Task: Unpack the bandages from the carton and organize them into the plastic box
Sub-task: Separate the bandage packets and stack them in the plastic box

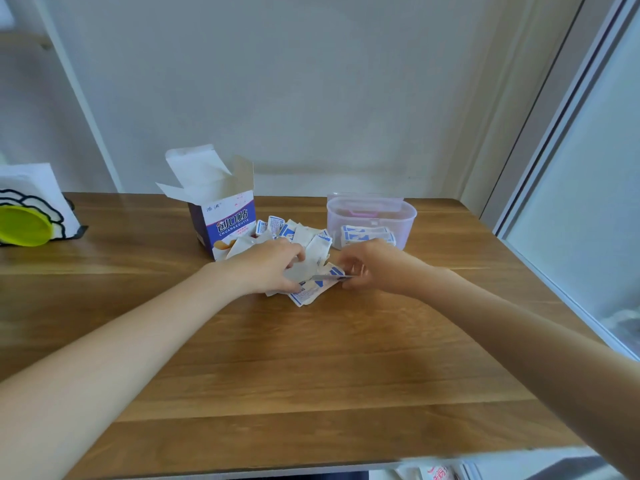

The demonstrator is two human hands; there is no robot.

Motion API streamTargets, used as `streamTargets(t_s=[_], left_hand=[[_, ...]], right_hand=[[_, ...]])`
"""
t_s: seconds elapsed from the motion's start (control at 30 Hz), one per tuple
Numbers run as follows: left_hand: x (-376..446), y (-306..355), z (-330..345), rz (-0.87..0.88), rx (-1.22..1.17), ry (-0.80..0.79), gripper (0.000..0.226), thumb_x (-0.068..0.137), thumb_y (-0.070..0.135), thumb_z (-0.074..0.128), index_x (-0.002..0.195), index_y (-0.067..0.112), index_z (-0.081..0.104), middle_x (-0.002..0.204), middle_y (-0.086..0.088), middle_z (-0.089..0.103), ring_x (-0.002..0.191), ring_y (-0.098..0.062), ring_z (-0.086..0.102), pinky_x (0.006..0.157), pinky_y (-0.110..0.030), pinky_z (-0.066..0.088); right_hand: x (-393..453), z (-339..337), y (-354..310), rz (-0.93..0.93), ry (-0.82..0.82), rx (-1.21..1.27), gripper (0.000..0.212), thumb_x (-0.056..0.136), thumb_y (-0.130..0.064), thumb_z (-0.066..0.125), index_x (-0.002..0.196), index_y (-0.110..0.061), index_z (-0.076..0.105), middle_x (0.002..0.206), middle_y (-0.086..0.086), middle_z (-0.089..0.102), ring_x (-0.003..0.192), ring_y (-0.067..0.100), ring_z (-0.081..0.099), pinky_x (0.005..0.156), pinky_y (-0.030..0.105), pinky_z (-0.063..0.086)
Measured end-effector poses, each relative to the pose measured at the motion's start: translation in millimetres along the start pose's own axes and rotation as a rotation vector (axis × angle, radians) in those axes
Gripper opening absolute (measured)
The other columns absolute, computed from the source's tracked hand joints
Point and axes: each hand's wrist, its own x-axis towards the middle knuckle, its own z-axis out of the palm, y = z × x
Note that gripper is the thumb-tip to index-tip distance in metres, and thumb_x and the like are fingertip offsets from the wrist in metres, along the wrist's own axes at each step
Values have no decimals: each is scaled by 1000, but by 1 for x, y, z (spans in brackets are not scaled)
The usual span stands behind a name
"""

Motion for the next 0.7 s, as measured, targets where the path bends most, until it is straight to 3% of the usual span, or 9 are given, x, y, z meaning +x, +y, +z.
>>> streamTargets(t_s=[0.07, 0.17, 0.23, 0.3, 0.4, 0.47, 0.57, 0.63, 0.7], left_hand=[[1, 0, 2, -18, -14, 10, 47, 82, 23, 66, 125, 18, 47, 114, -1, 54, 90, -11, 48, 74, -22, 40], [2, 0, 1, -44, -61, 31, 32, 83, 19, 64, 112, 18, 51, 101, 3, 58, 90, -13, 52, 74, -25, 44], [2, -1, -1, -57, -100, 108, 12, 83, 18, 62, 86, 20, 51, 82, 6, 55, 83, -16, 54, 69, -26, 43], [2, -1, -4, -57, -169, 171, 25, 83, 14, 60, 66, 21, 43, 70, 6, 52, 78, -18, 56, 69, -29, 45], [0, 3, -10, -85, -343, 179, 35, 83, 14, 62, 56, 18, 40, 60, 3, 50, 73, -17, 59, 58, -27, 45], [-2, 7, -12, -103, -499, 124, 34, 81, 21, 69, 56, 16, 46, 63, 2, 54, 71, -14, 57, 55, -22, 41], [-5, 12, -12, -89, -674, 39, 15, 79, 30, 71, 73, 18, 64, 77, 2, 64, 76, -11, 57, 67, -22, 45], [-5, 12, -12, -93, -760, 58, 5, 81, 19, 69, 79, 21, 65, 84, 2, 67, 82, -12, 60, 72, -21, 48], [-3, 12, -13, -129, -801, 100, 13, 82, 9, 68, 81, 20, 62, 84, 2, 66, 81, -13, 60, 68, -19, 48]], right_hand=[[-2, -2, 2, 74, 51, 96, 18, 85, -23, 65, 89, -5, 66, 82, 6, 63, 75, 16, 54, 67, 25, 44], [-2, -6, 2, 243, 127, 383, 24, 86, -23, 64, 70, -5, 63, 64, 1, 54, 58, 11, 46, 53, 17, 35], [-1, -10, 3, 350, 115, 632, 23, 87, -24, 64, 76, -4, 67, 71, 0, 64, 63, 10, 56, 60, 20, 45], [-1, -11, 5, 387, 53, 841, 23, 87, -22, 64, 93, -1, 70, 93, 6, 72, 80, 17, 66, 73, 28, 54], [-3, -12, 5, 396, 33, 1049, 18, 88, -13, 61, 100, 0, 67, 104, 13, 70, 84, 19, 65, 69, 24, 53], [-3, -11, 4, 397, 47, 1108, 16, 88, -9, 60, 99, 1, 66, 101, 14, 70, 83, 20, 62, 68, 25, 49], [-3, -11, 2, 405, 66, 1143, 3, 87, -6, 62, 84, -5, 63, 91, 9, 68, 76, 16, 56, 58, 21, 41], [-2, -12, 3, 430, 100, 1170, 9, 86, -5, 63, 77, -8, 60, 86, 7, 66, 71, 14, 53, 52, 18, 39], [-1, -13, 6, 440, 136, 1214, 10, 86, -4, 62, 78, -8, 57, 87, 7, 63, 67, 11, 48, 43, 14, 34]])
